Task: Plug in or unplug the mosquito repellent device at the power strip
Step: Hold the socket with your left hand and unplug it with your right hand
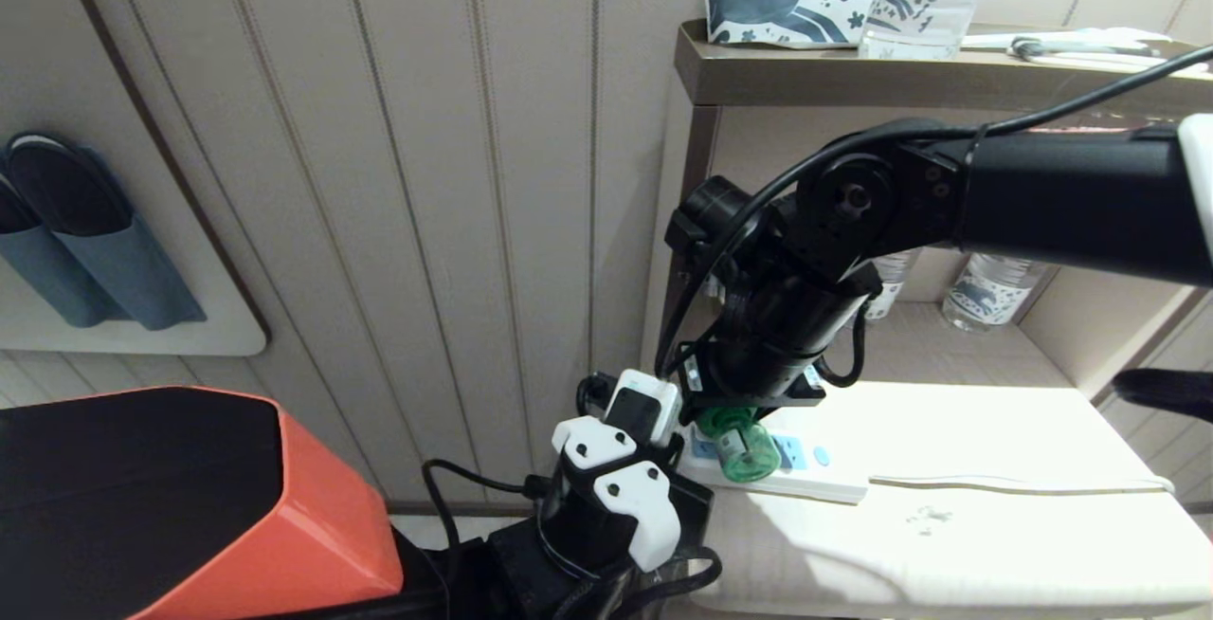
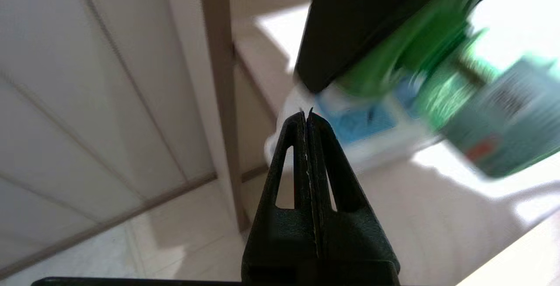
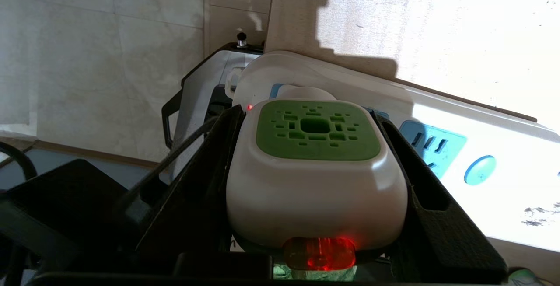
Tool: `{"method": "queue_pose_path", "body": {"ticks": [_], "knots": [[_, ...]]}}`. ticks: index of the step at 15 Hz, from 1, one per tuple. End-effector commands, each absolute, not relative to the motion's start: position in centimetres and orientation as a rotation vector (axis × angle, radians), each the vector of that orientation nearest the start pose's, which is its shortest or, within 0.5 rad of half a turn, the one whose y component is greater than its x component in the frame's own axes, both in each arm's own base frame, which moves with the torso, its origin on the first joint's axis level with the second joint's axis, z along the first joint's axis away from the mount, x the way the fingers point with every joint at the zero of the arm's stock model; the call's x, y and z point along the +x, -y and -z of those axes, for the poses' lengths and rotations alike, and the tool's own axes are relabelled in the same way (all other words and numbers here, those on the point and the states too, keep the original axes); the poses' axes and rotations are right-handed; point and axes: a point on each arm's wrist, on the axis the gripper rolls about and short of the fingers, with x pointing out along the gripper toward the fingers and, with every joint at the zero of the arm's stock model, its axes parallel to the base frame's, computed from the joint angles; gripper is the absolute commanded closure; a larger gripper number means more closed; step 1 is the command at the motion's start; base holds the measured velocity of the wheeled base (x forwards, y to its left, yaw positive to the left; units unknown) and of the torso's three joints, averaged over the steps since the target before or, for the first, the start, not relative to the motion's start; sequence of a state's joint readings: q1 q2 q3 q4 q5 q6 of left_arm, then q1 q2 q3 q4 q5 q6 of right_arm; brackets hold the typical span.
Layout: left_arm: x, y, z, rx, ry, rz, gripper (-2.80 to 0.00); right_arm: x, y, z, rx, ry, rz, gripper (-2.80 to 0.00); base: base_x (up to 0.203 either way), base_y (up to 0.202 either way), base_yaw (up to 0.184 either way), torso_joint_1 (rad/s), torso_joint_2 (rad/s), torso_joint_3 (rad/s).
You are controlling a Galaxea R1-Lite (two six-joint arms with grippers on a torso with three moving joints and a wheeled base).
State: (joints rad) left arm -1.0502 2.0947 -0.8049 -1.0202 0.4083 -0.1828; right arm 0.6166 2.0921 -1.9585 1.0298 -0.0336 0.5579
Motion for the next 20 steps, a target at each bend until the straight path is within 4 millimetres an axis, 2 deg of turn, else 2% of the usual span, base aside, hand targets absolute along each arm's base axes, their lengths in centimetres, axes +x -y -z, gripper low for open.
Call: {"method": "queue_pose_path", "body": {"ticks": [1, 11, 14, 20], "knots": [[19.3, 31.9, -9.1, -0.013, -0.241, 0.615, 0.0, 30.5, -21.6, -21.6, 0.107, -1.216, -0.181, 0.0, 0.0, 0.0, 0.0, 0.0, 0.0, 0.0], [19.5, 32.4, -7.6, 0.005, -0.265, 0.623, 0.0, 30.9, -21.9, -21.0, 0.104, -1.222, -0.181, 0.0, 0.0, 0.0, 0.0, 0.0, 0.0, 0.0], [19.4, 32.8, -6.3, 0.01, -0.275, 0.629, 0.0, 30.8, -21.9, -21.0, 0.102, -1.222, -0.183, 0.0, 0.0, 0.0, 0.0, 0.0, 0.0, 0.0], [18.7, 33.3, -5.5, 0.025, -0.287, 0.643, 0.0, 30.7, -21.8, -21.7, 0.115, -1.189, -0.196, 0.0, 0.0, 0.0, 0.0, 0.0, 0.0, 0.0]]}}
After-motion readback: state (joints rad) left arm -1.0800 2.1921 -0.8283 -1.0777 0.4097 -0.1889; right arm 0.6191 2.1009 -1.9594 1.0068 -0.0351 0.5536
